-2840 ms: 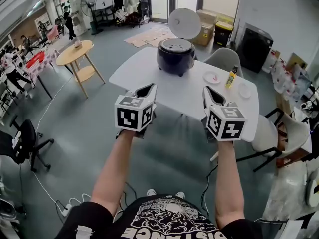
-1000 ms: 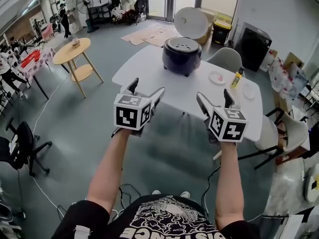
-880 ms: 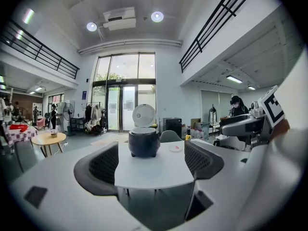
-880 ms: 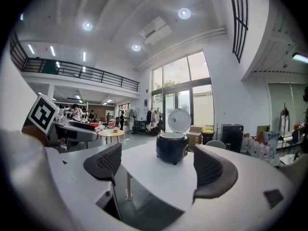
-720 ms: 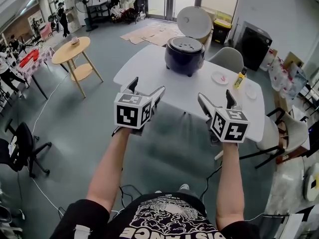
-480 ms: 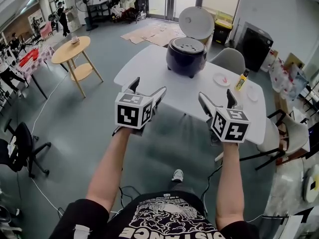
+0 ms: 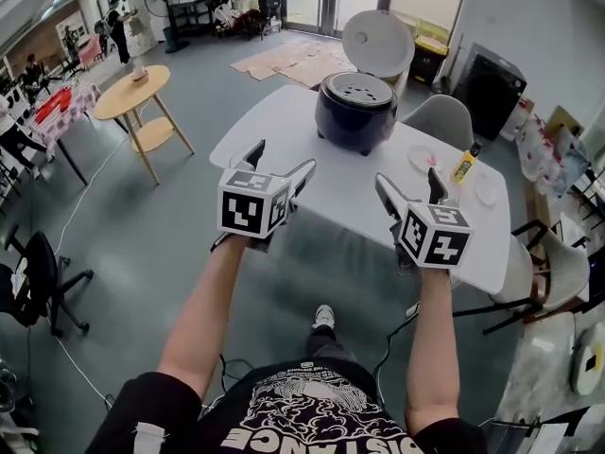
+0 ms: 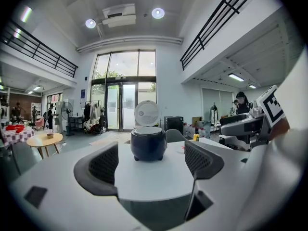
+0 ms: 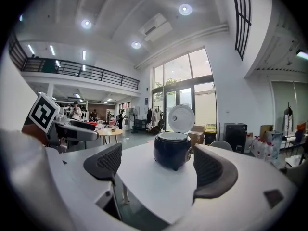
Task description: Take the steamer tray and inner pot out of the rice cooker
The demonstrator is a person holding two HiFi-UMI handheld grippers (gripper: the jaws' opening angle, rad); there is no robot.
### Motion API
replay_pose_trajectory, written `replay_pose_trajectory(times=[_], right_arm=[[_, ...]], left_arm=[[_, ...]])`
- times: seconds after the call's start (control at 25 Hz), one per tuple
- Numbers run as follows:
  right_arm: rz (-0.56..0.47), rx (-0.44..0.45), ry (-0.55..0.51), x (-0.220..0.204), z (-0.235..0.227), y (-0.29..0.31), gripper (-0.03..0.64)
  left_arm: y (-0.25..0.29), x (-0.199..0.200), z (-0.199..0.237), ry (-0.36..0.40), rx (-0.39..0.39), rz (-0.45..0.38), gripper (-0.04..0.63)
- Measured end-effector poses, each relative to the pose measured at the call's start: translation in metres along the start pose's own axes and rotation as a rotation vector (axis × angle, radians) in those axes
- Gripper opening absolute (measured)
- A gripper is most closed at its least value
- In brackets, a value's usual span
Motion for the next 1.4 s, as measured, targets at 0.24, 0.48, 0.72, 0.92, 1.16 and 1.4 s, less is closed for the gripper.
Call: replay_pose_trajectory(times=[0.24,0.48,0.72,0.92,1.16,1.4], right_arm=[[0.021,0.024,0.005,0.012,-0.061,0.064,0.465],[0.044,0.059,0.000,0.032,-0.134,0.127,0.465],[0.063,0.096,-0.004,0.045,-0.185,0.189,0.462],[0.077,0.114,-0.007,0.051,-0.227,0.239,0.462],[0.103,0.136,-0.017,0.051,-0.261,0.285,0.462],[0.126,0.152,-0.031,0.052,-0.278,0.307,0.460]], left_arm=[[0.085,0.028,0.000,0.001,0.016,-0.017,0.414],[0.175,0.059,-0.008,0.000,0.032,-0.005,0.414],[0.250,0.074,-0.002,0.006,0.050,0.031,0.414],[0.312,0.081,0.002,0.009,0.060,0.047,0.414],[0.370,0.086,0.008,-0.018,0.071,0.052,0.414],[0.399,0.090,0.010,-0.025,0.073,0.051,0.414]])
Point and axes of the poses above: the fingertips, and each gripper's own axes: y forward along the fingers, z to its left, x out of its top, the point moved 7 cm from there along -y, backward along the fingers, and after that the axes turned 13 degrees about x, right-handed, at the moved point
